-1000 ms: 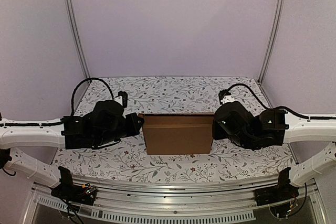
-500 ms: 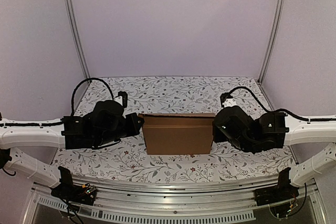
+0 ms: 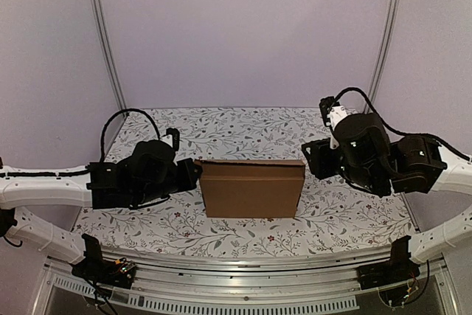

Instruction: Fold the paper box

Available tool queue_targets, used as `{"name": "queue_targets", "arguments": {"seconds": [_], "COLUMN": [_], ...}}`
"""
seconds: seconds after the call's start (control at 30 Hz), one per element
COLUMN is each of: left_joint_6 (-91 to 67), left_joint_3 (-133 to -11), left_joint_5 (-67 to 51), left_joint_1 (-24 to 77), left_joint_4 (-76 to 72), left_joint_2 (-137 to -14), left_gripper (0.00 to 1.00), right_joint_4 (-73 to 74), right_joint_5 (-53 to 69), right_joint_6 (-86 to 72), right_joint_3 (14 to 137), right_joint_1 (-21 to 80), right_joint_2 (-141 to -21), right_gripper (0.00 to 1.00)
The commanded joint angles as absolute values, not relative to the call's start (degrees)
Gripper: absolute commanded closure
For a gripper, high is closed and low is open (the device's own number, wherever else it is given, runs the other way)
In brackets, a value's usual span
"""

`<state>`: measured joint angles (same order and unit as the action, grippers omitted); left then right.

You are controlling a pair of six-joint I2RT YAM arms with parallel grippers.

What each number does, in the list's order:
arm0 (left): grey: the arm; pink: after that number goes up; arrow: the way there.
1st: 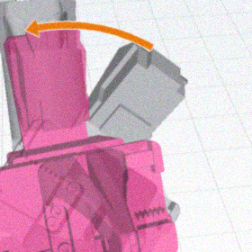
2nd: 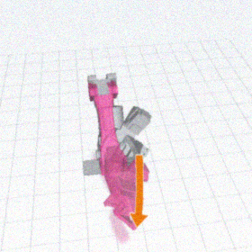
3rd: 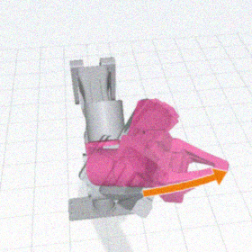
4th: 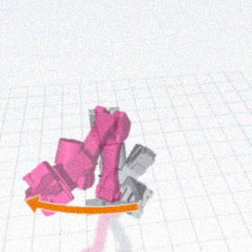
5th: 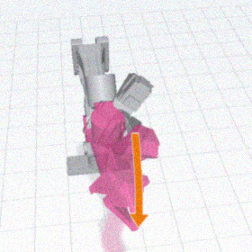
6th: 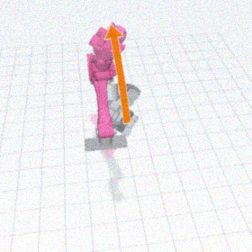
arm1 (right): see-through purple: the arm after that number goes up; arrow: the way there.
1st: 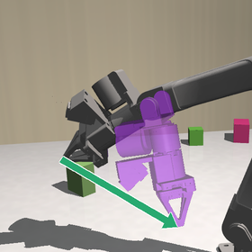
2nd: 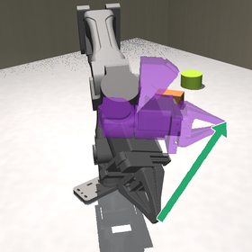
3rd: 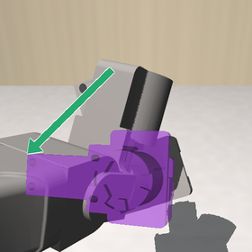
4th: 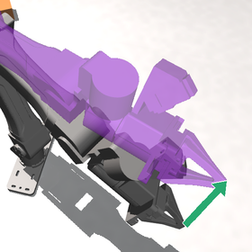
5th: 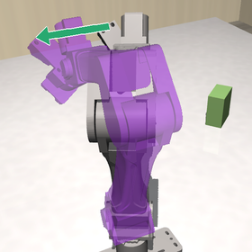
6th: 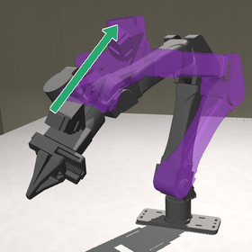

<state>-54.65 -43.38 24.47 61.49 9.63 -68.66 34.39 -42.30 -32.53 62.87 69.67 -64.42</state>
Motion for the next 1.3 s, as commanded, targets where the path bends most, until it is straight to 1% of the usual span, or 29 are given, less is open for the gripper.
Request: {"name": "queue_targets", "arguments": {"seconds": [0.0, 0.07, 0.17, 0.27, 0.43, 0.57, 0.7, 0.87, 1.0, 1.27], "left_joint_6": [-53.9, -53.7, -53.5, -53.3, -52.3, -51.5, -50.9, -50.5, -50.0, -48.6], "left_joint_3": [-40.2, -40.7, -41.4, -41.9, -43.4, -44.1, -44.7, -46.1, -46.9, -48.6], "left_joint_5": [19.7, 19.6, 19.4, 19.2, 18.7, 17.3, 15.5, 14.4, 13.6, 16.8], "left_joint_1": [62.9, 62.8, 62.9, 62.9, 63.0, 63.0, 63.0, 63.0, 63.0, 62.9], "left_joint_4": [27.4, 27.4, 27.4, 27.8, 28.9, 29.4, 30.9, 33.7, 34.0, 33.7], "left_joint_2": [-73.4, -73.8, -73.9, -73.8, -72.4, -70.8, -70.0, -69.8, -69.6, -68.6], "left_gripper": [1.0, 0.99, 0.98, 0.92, 0.77, 0.7, 0.62, 0.55, 0.51, 0.43], "right_joint_4": [31.0, 30.2, 27.9, 24.3, 20.5, 18.3, 17.1, 15.6, 14.9, 13.9], "right_joint_5": [-39.6, -39.1, -38.3, -37.3, -38.0, -38.9, -39.2, -39.3, -39.9, -42.2], "right_joint_6": [-26.8, -25.6, -24.2, -23.1, -22.0, -21.5, -21.6, -22.3, -23.4, -26.5], "right_joint_3": [67.5, 70.1, 72.8, 73.8, 75.8, 76.7, 77.0, 76.4, 74.6, 68.1], "right_joint_1": [69.6, 69.5, 69.0, 68.8, 68.7, 68.7, 68.7, 68.7, 68.7, 68.8], "right_joint_2": [-67.6, -70.5, -75.4, -78.8, -84.8, -88.9, -91.7, -94.3, -95.5, -96.1], "right_gripper": [0.58, 0.66, 0.86, 1.0, 1.0, 1.0, 1.0, 1.0, 1.0, 1.0]}}
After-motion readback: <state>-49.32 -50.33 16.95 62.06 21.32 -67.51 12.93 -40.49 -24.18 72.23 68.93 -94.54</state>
